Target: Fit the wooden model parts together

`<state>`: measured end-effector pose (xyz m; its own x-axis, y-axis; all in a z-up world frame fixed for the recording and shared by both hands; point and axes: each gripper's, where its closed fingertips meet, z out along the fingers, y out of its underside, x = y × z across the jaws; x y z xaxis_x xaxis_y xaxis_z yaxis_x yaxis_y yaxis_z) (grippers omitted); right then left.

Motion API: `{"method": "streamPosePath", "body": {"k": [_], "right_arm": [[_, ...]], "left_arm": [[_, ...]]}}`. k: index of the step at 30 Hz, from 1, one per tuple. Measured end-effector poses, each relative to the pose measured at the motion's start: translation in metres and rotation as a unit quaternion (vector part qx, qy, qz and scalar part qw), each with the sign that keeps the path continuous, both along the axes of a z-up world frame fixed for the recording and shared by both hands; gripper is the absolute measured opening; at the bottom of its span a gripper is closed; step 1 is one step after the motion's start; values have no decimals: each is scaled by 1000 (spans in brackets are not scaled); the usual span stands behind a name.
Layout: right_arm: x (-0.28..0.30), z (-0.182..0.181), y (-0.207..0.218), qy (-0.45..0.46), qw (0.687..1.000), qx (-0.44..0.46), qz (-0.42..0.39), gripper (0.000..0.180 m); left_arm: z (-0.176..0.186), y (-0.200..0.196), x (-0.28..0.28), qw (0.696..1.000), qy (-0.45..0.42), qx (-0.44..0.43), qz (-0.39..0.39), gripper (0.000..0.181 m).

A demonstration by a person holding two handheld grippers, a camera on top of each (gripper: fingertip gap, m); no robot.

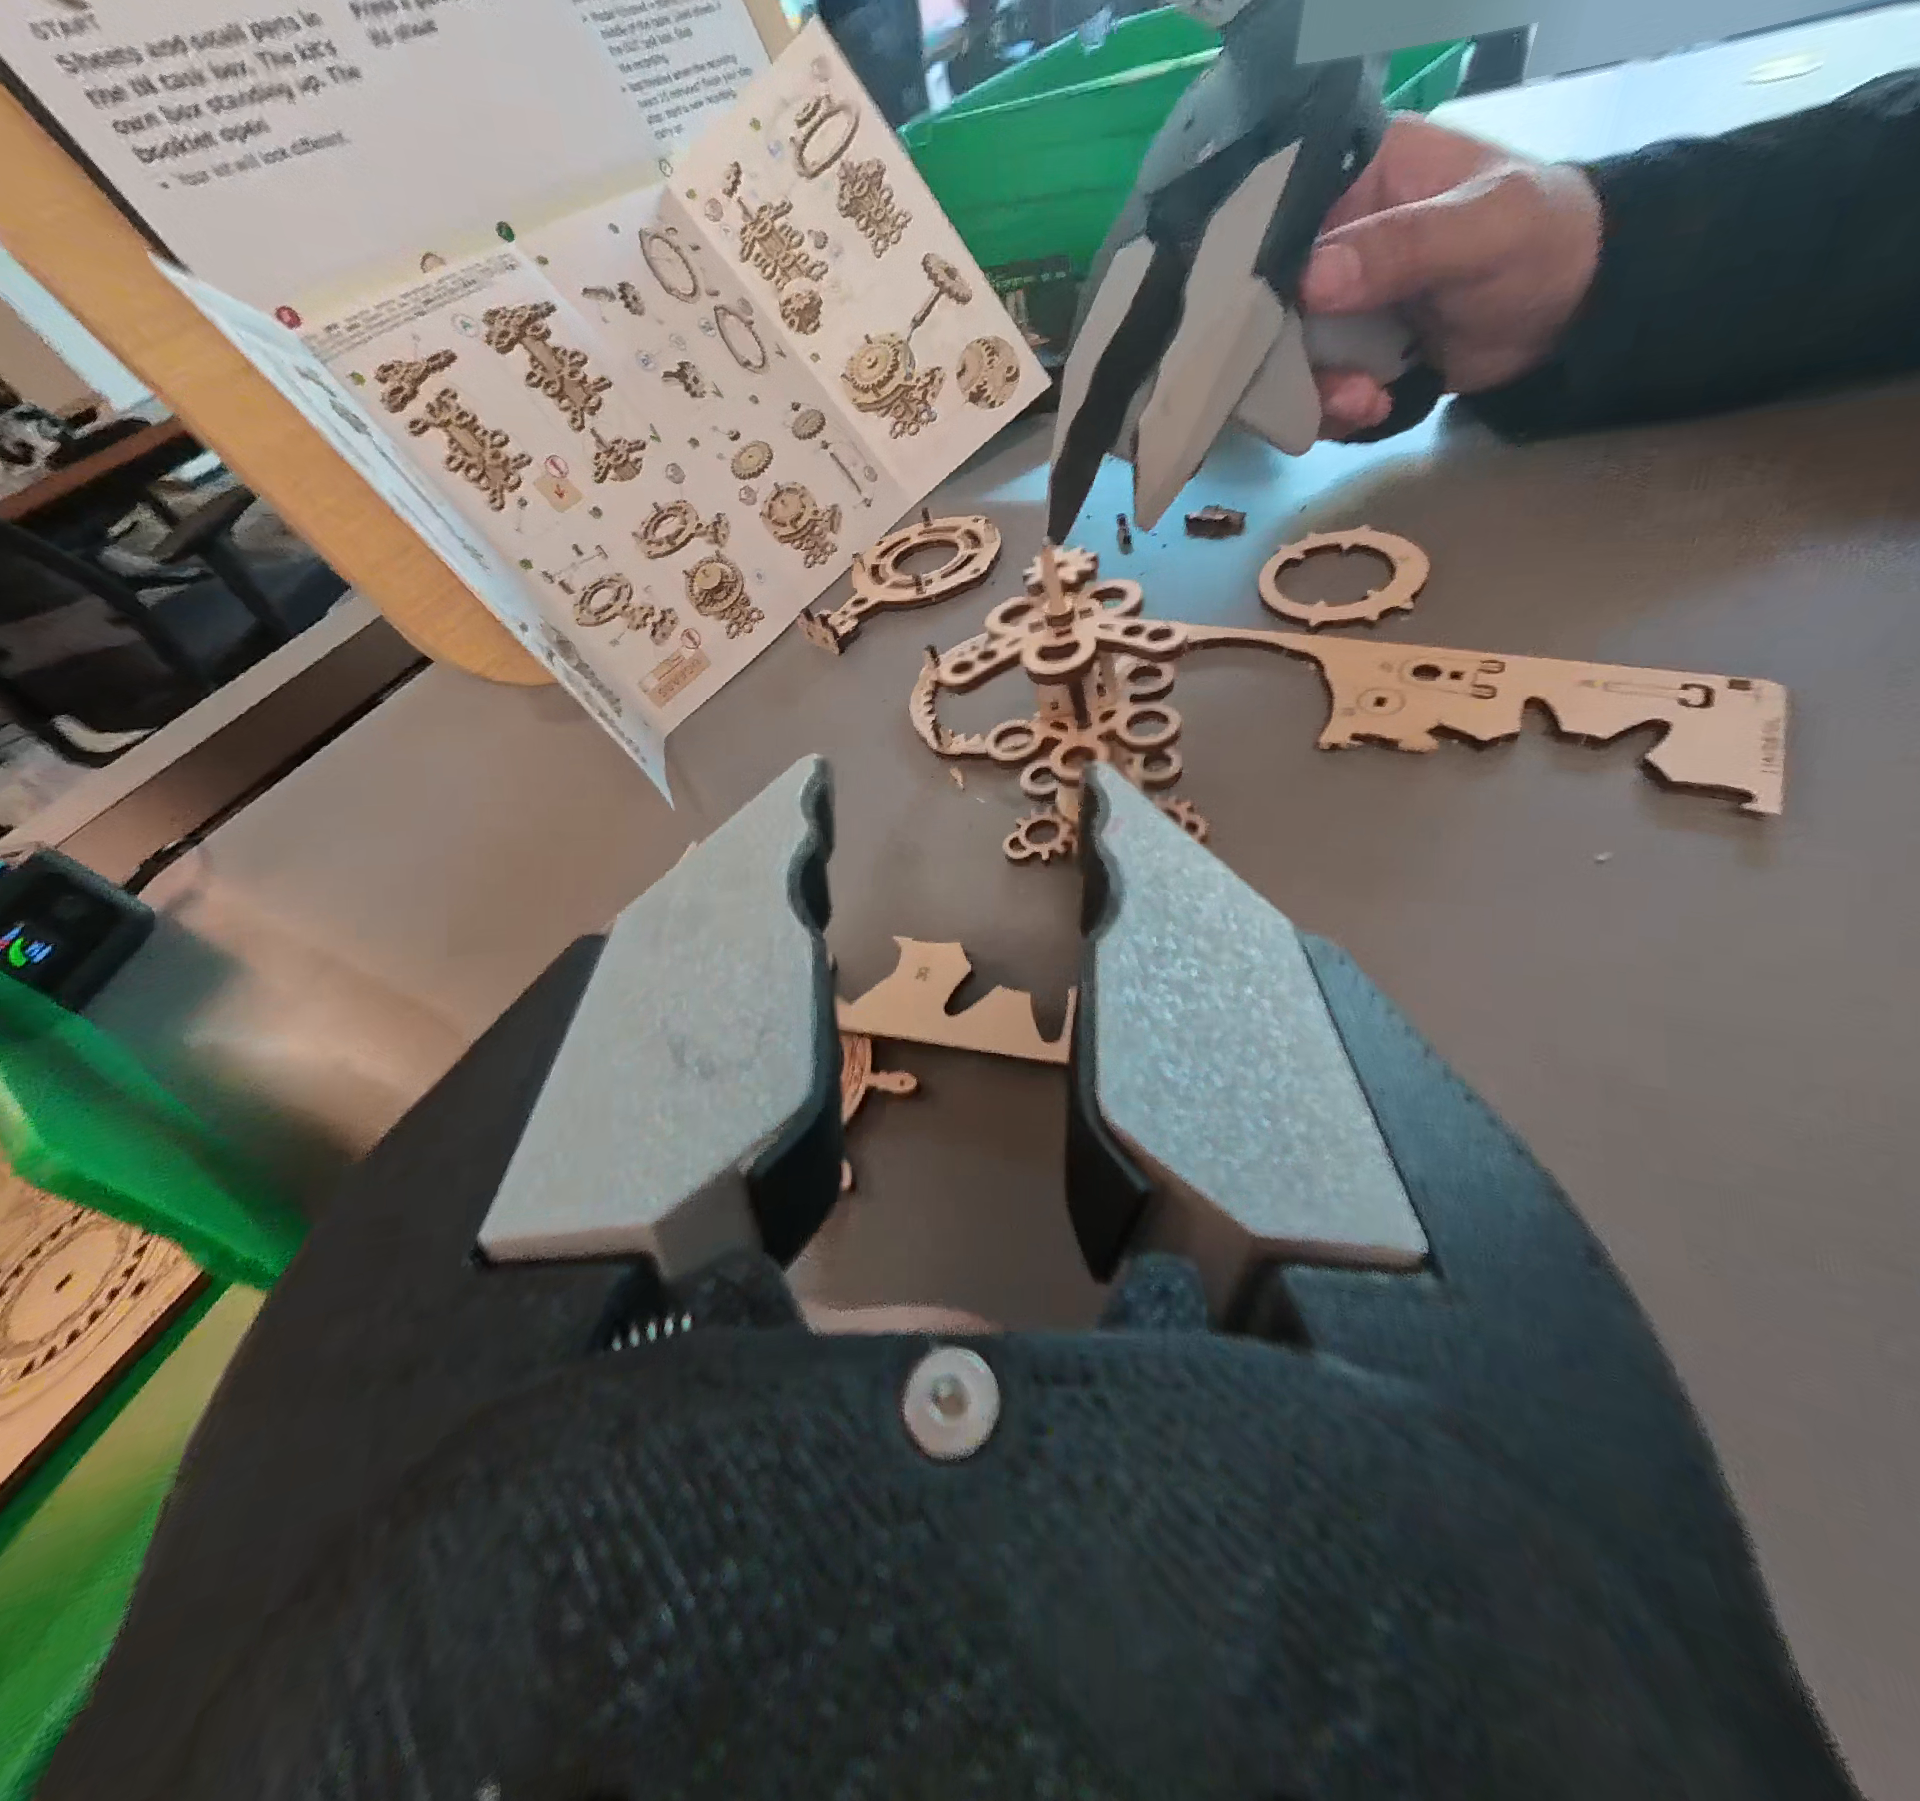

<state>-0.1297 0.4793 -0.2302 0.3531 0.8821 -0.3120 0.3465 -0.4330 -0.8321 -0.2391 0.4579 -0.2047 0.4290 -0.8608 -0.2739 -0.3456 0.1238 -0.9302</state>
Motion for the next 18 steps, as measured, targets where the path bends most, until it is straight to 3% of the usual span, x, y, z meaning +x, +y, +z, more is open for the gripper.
{"method": "streamPosePath", "body": {"k": [7,13,18], "right_arm": [[8,-2,8,-24,999,29,-21,30],[16,-9,19,-48,997,36,-45,28],[18,-11,24,-50,996,37,-56,28]], "left_arm": [[9,-25,-47,995,63,6,73,47],[-2,-33,-125,973,93,-56,205,49],[-25,-45,-163,952,66,-142,264,50]]}}
